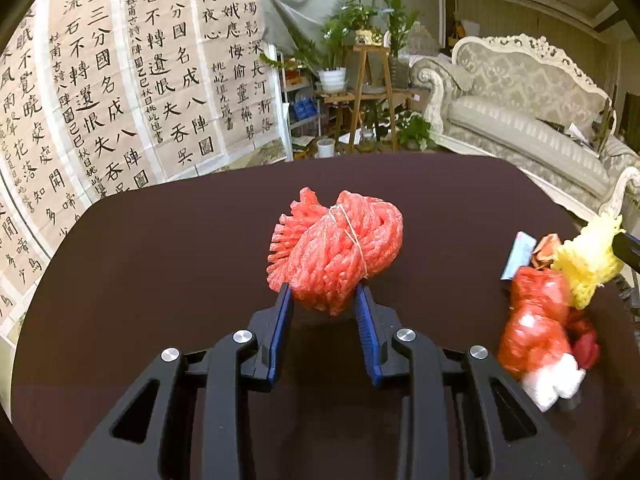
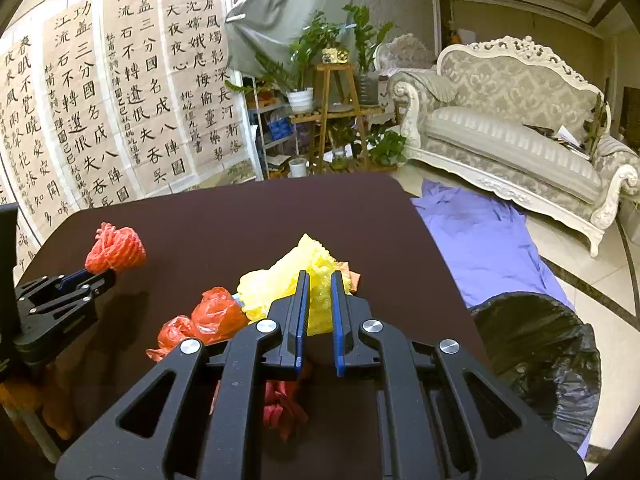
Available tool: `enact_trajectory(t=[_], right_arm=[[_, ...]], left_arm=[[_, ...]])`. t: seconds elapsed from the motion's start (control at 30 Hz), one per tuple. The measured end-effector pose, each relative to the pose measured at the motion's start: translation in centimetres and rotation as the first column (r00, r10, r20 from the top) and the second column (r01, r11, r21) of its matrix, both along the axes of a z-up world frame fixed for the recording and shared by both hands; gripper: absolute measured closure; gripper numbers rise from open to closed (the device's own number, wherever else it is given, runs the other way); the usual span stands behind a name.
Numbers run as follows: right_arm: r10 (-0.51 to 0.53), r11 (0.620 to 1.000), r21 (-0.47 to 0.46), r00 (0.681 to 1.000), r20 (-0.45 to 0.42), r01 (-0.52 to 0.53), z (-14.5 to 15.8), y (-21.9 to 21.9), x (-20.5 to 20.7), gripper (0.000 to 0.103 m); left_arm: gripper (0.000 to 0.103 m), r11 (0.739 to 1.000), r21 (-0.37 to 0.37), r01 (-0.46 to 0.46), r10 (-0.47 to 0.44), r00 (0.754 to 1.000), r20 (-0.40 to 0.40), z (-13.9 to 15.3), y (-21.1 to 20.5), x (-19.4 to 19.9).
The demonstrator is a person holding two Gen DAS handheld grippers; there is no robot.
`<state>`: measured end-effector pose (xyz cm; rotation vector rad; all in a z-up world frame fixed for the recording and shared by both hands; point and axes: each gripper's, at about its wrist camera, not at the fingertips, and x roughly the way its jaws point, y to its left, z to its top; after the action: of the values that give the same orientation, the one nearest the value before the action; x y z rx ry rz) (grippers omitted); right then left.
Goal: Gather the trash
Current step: 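Grasp the red mesh bundle with the left gripper while the right grasps the yellow foam net, then carry the mesh bundle and foam net over the bin and open both grippers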
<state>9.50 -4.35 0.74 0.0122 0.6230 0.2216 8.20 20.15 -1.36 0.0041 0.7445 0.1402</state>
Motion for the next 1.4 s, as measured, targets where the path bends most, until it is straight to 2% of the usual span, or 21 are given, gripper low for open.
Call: enact_trajectory(t=[0.37, 0.7, 1.13, 1.4], right_arm=[[-0.075, 0.997, 0.007, 0.997, 0.034, 0.075, 1.3, -3.8, -2.9, 0.093], [-0.187, 0.982, 0.005, 0.982, 0.034, 0.187, 0.8, -9.1, -5.4, 0.093], [-0.359, 0.933, -0.008, 0.933, 0.022, 0.359, -1.0, -17.0, -6.5, 0.093], [-0.42, 0.907, -0.004, 0.907, 0.004, 0.42, -2.2, -21.3, -6.4, 0.093]], left_arm=[[0.071, 0.997, -0.044, 0.068, -0.065, 0.996, 0.066, 2.7, -3.3, -3.5], [0.071, 0.977, -0.073, 0.199, -0.192, 0.977, 0.09, 3.5, -10.0, -5.6], [0.071, 0.919, -0.074, 0.387, -0.381, 0.921, 0.079, 2.4, -20.7, -4.7], [0.071, 0.888, -0.063, 0.456, -0.453, 0.89, 0.052, 1.1, -25.7, -3.7]])
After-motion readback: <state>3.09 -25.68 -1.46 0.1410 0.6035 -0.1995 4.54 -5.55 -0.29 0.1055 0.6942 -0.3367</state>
